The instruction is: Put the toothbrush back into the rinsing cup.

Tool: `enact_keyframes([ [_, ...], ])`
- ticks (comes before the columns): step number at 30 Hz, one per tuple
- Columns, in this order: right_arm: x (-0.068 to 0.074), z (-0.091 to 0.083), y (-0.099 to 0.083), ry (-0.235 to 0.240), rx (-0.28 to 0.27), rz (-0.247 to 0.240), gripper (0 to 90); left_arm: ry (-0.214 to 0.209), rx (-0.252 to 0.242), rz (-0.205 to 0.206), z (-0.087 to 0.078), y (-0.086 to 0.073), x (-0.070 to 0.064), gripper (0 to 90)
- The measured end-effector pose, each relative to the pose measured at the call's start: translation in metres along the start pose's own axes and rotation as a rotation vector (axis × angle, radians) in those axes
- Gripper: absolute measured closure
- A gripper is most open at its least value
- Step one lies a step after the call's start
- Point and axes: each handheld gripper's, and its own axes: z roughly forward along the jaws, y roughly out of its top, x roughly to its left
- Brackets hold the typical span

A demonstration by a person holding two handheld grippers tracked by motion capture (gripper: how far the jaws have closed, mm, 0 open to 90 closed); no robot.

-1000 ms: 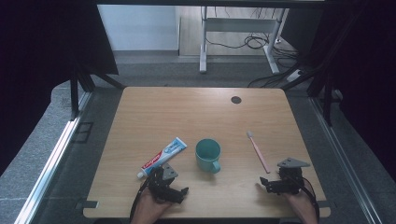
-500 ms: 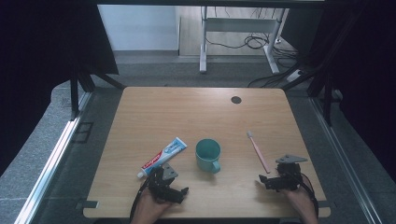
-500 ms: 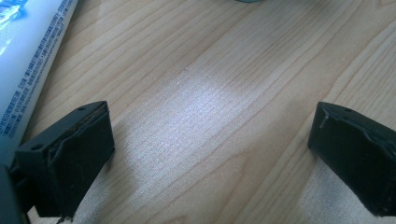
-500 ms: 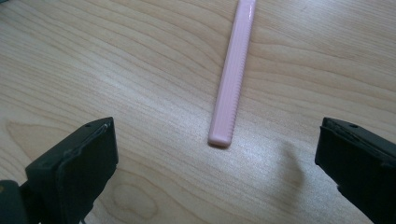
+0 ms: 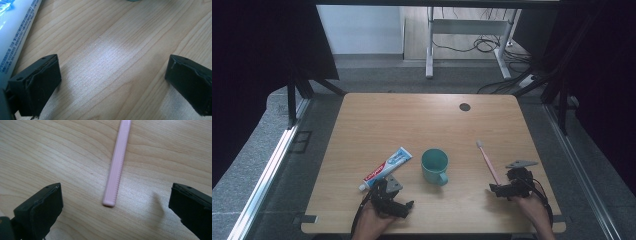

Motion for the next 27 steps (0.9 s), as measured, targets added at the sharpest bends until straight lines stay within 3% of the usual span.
enact_keyframes([
  [8,-0.001,0.005,0.009,-0.007,0.04,-0.008,0.0,0.0,0.0,0.0,0.0,0.0,0.0,0.2],
  [27,-0.007,0.021,0.048,0.004,0.217,0.024,2.5,0.0,0.0,0.0,0.0,0.0,0.0,0.2],
])
